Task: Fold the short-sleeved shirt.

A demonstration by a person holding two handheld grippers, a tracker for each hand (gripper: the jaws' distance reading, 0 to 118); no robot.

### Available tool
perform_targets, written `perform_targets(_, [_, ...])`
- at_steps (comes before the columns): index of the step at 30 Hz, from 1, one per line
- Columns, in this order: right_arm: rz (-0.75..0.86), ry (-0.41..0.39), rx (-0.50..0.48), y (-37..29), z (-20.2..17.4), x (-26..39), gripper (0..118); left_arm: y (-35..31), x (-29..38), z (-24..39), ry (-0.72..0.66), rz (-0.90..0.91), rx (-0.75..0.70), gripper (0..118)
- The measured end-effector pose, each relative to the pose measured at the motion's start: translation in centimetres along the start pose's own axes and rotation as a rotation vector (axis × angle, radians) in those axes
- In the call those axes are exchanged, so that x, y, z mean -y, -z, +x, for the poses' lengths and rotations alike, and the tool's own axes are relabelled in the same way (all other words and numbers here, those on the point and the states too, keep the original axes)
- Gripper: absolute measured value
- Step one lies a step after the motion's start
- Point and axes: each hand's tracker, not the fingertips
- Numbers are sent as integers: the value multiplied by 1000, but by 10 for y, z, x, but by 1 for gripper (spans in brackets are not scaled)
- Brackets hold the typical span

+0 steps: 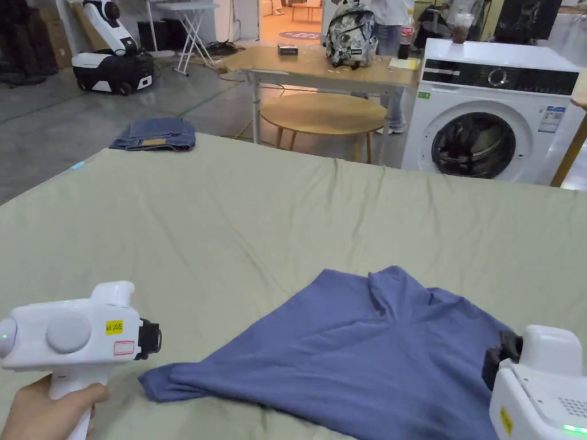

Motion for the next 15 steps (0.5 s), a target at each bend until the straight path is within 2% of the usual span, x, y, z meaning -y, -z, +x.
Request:
perform_targets(3, [-22, -3, -5, -4, -4, 0, 0, 22, 4, -9, -30, -63, -39, 29])
perform_targets(5, [-35, -12, -6, -3, -5, 3, 0, 32, 6, -14, -82, -86, -26, 61])
perform_targets(6, [-38, -15, -7, -3, -5, 5, 0, 24, 9, -7, -98, -92, -22, 70])
perform_targets(11, [-62, -29, -1, -3, -4, 9, 0, 47, 18, 0, -97, -158, -57, 71])
perform_targets(12, [-66, -29, 0, -3, -3, 11, 0, 52, 21, 2, -89, -172, -92, 68])
perform_targets(15, [-82, -30, 3, -2, -2, 14, 0, 55, 31, 15, -50, -150, -169, 49])
